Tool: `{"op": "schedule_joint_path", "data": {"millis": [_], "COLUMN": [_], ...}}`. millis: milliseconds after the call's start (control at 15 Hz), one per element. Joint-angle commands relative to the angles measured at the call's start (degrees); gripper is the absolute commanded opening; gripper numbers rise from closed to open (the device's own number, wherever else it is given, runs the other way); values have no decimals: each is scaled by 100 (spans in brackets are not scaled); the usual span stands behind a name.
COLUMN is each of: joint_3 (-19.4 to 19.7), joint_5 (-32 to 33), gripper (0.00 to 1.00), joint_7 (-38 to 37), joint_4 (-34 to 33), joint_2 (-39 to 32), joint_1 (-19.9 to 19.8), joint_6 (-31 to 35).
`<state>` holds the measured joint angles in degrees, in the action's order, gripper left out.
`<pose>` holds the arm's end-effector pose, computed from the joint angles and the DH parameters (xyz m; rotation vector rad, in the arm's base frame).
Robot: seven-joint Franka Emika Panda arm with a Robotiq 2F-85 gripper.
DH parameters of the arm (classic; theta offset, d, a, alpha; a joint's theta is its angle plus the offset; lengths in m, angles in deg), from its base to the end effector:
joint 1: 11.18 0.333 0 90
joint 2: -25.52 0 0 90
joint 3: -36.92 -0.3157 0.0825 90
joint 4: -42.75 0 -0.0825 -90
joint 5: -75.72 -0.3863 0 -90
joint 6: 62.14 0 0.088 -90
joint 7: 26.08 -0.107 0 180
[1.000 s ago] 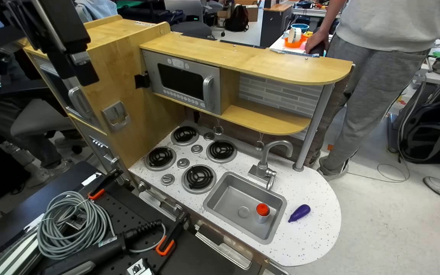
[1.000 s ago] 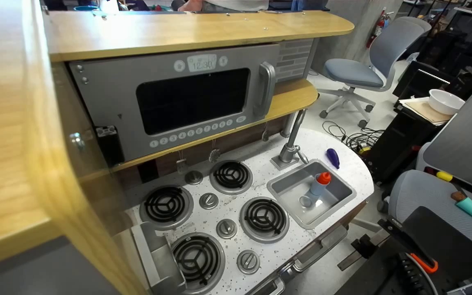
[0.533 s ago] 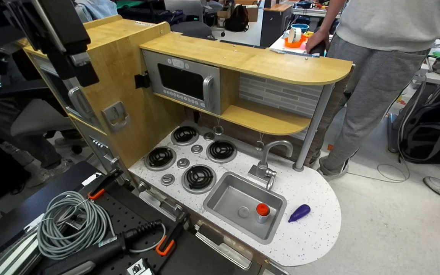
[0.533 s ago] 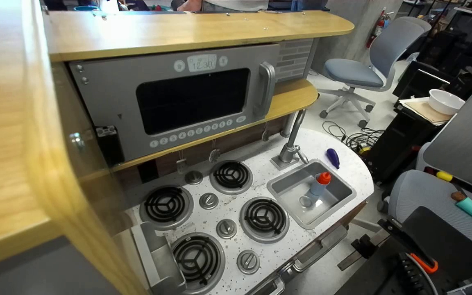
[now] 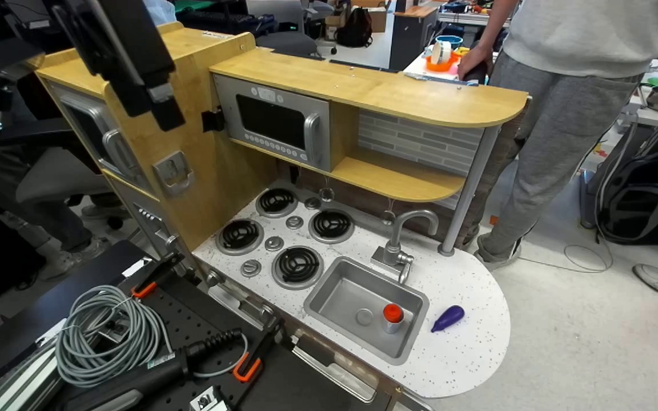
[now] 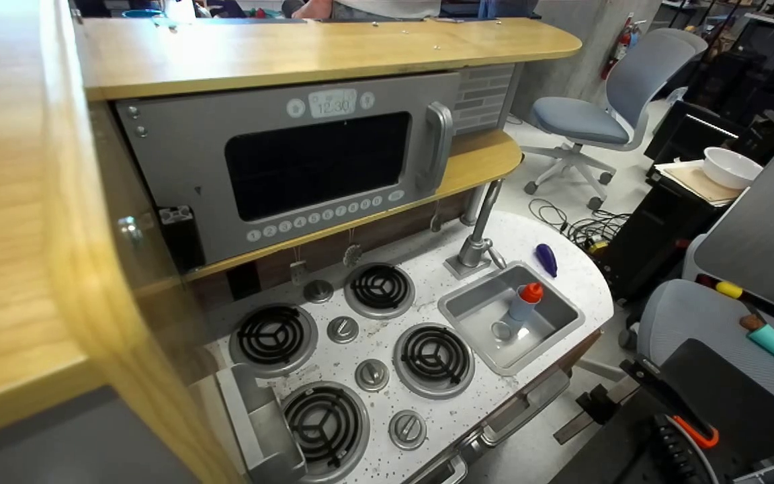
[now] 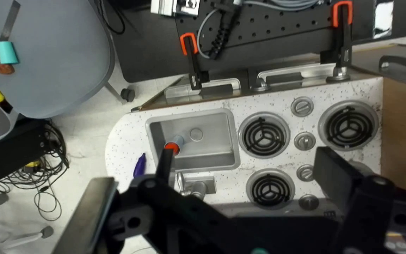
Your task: Pick up the sauce bottle from the light blue cup and put it in the sink.
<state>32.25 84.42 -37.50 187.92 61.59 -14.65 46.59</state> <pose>0.3607 -0.0020 0.4813 2.9424 -0.2132 0.0154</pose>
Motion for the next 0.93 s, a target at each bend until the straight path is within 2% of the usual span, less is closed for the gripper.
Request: {"op": "schedule_joint_path", "data": {"millis": [0,333,467,867], "joint_3": [506,992,1163,1372], "joint_5": [269,242,192,79], "gripper": [100,100,100,100], "joint_7": [328,710,1097,1703], "joint_4": [-439,-1085,-1318,-2135], "joint_2": [-1271,-2795,-3449,-5259], "joint_1": [-314,-544,-560,-649], "joint_6": [868,1703,2038,2606]}}
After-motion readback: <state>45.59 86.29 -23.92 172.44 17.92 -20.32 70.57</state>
